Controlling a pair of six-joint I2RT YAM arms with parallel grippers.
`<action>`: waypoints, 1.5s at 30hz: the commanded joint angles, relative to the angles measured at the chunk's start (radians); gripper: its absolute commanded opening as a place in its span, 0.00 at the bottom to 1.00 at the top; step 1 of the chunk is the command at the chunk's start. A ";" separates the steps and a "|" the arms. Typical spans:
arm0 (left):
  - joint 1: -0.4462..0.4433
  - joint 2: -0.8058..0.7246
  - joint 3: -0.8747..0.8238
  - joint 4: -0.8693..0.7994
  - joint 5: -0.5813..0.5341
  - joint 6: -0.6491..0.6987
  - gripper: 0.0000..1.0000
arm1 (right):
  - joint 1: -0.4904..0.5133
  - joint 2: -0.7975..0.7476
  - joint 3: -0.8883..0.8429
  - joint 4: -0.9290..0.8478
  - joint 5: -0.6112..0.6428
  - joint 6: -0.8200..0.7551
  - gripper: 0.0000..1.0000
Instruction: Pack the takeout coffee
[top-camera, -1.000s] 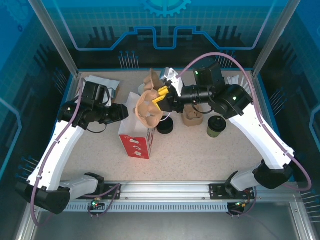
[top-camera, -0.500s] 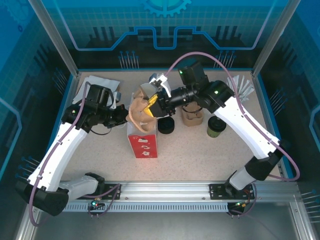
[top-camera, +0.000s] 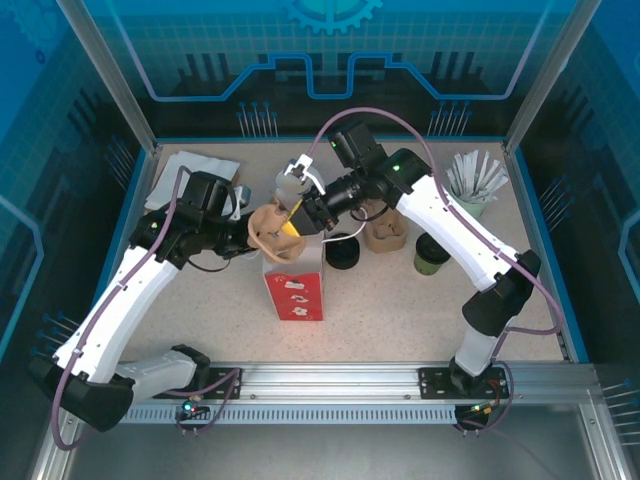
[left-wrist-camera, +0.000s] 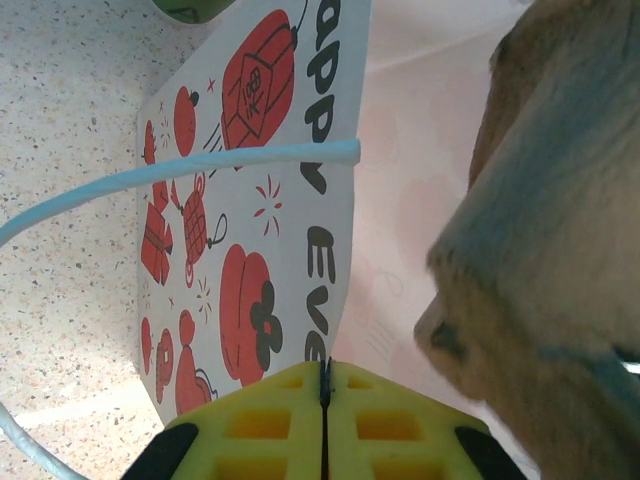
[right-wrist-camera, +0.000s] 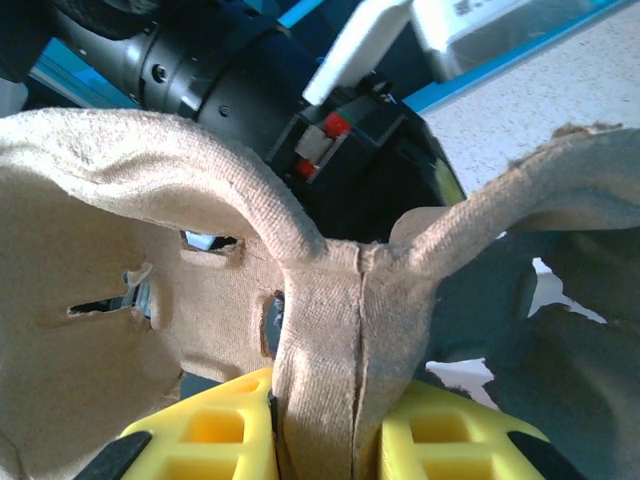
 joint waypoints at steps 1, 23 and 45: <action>-0.009 -0.015 -0.015 -0.001 0.010 0.000 0.07 | -0.035 0.016 0.047 -0.104 0.011 -0.073 0.22; -0.047 -0.015 -0.012 0.030 0.049 0.039 0.07 | -0.034 0.122 0.175 -0.354 0.443 -0.233 0.21; -0.051 0.003 0.003 0.023 0.043 0.028 0.08 | 0.026 0.133 0.209 -0.402 0.626 -0.270 0.22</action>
